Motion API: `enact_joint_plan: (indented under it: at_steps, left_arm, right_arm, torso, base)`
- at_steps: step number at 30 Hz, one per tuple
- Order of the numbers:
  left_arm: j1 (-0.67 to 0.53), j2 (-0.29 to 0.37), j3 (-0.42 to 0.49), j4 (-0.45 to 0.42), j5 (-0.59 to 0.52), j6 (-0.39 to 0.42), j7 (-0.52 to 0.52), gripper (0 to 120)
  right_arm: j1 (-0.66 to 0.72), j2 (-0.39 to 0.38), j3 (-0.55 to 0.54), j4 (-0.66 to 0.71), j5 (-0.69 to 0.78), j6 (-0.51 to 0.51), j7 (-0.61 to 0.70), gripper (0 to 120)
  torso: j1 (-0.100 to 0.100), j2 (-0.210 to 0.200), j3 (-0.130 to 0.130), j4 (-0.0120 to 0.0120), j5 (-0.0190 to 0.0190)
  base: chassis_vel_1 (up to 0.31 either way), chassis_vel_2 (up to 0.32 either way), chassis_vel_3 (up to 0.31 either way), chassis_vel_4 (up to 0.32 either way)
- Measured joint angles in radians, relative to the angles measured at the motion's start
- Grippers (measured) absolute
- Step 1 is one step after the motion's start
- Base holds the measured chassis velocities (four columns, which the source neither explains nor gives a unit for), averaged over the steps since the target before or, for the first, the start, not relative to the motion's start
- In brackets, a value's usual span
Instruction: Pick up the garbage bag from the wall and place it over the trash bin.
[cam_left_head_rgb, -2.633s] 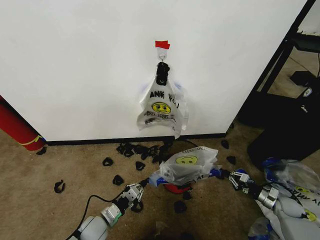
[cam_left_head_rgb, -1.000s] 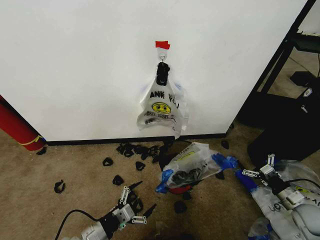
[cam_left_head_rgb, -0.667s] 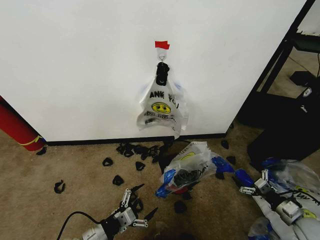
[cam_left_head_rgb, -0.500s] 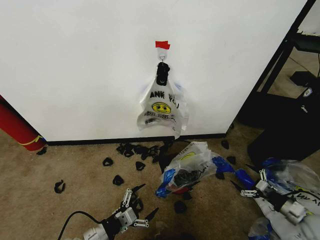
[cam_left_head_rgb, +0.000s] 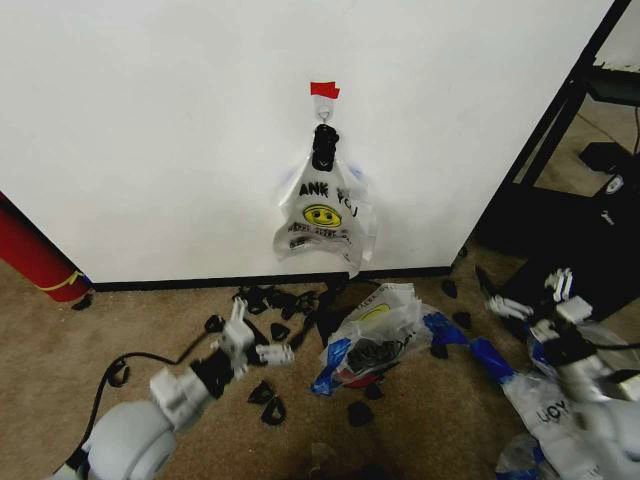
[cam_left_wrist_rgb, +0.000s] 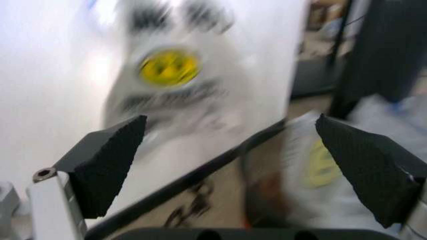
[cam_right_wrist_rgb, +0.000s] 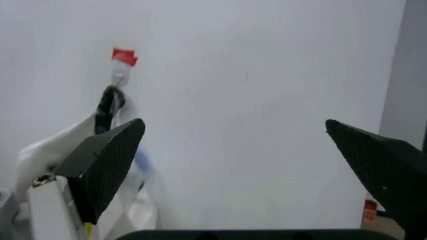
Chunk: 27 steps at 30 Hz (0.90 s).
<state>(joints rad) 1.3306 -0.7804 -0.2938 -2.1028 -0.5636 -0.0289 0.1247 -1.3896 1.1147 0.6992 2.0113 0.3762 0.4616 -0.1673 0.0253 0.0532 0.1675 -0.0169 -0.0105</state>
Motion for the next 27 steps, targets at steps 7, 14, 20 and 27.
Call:
enact_joint_plan:
  at_steps: [7, 14, 20, 27]
  left_arm:
    - [-0.381, 0.010, 0.291, 0.192, -0.153, 0.137, -0.010, 100]
    - [-0.723, -0.088, 0.576, 0.342, -0.255, 0.312, -0.064, 100]
    - [-0.856, -0.205, 0.740, 0.434, -0.222, 0.515, -0.165, 100]
    - [-0.944, -0.289, 0.798, 0.519, -0.200, 0.639, -0.212, 94]
  right_arm:
    - [0.013, 0.083, 0.006, 0.078, -0.106, -0.092, 0.102, 100]
    - [-0.004, 0.127, 0.042, 0.073, -0.159, -0.098, 0.133, 100]
    - [-0.035, 0.144, 0.073, 0.073, -0.153, -0.075, 0.139, 100]
    - [-0.073, 0.156, 0.073, 0.079, -0.149, -0.043, 0.140, 100]
  torso:
    - [0.000, 0.000, 0.000, -0.0019, 0.0003]
    - [0.000, 0.000, 0.000, -0.0015, 0.0004]
    - [0.000, 0.000, 0.000, -0.0009, 0.0006]
    - [0.000, 0.000, 0.000, -0.0015, 0.0007]
  base:
    - [0.000, 0.000, 0.000, 0.000]
    - [0.000, 0.000, 0.000, 0.000]
    - [0.000, 0.000, 0.000, 0.000]
    - [0.000, 0.000, 0.000, 0.000]
